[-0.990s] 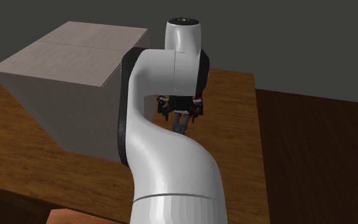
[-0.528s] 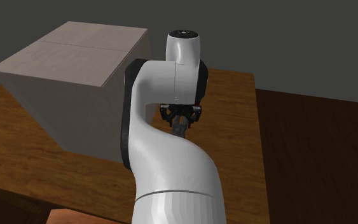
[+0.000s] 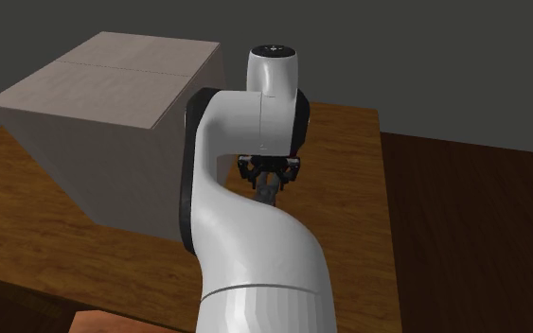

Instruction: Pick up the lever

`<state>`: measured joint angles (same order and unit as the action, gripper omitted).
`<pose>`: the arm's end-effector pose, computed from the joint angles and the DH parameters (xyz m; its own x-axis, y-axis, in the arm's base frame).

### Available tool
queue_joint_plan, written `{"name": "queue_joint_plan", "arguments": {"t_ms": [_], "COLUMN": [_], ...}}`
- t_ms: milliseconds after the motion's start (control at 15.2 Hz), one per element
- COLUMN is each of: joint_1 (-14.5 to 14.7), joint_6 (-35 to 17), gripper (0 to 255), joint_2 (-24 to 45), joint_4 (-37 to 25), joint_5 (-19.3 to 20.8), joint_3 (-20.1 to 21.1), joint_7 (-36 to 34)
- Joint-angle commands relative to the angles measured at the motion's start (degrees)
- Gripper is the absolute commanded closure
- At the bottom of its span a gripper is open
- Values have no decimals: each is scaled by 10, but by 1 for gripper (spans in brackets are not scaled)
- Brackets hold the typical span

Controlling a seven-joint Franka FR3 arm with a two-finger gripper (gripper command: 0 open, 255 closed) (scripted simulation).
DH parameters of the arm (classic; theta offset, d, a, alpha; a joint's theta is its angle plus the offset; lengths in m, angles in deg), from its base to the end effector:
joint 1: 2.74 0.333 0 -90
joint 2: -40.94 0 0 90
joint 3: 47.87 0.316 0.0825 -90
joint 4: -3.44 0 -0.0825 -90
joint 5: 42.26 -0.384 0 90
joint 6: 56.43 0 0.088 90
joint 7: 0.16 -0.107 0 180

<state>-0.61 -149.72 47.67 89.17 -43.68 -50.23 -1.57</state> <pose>0.5957 0.0016 0.5975 0.9995 -0.0297 0.0141 -0.0294 -0.9994 -0.0203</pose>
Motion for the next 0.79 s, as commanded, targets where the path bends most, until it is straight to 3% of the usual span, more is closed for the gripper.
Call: {"name": "queue_joint_plan", "arguments": {"t_ms": [0, 726], "joint_1": [0, -1], "joint_6": [1, 100], "gripper": [255, 255], "joint_2": [2, 34], "joint_4": [-2, -133], "joint_5": [0, -1], "joint_3": [0, -1], "joint_7": [0, -1]}}
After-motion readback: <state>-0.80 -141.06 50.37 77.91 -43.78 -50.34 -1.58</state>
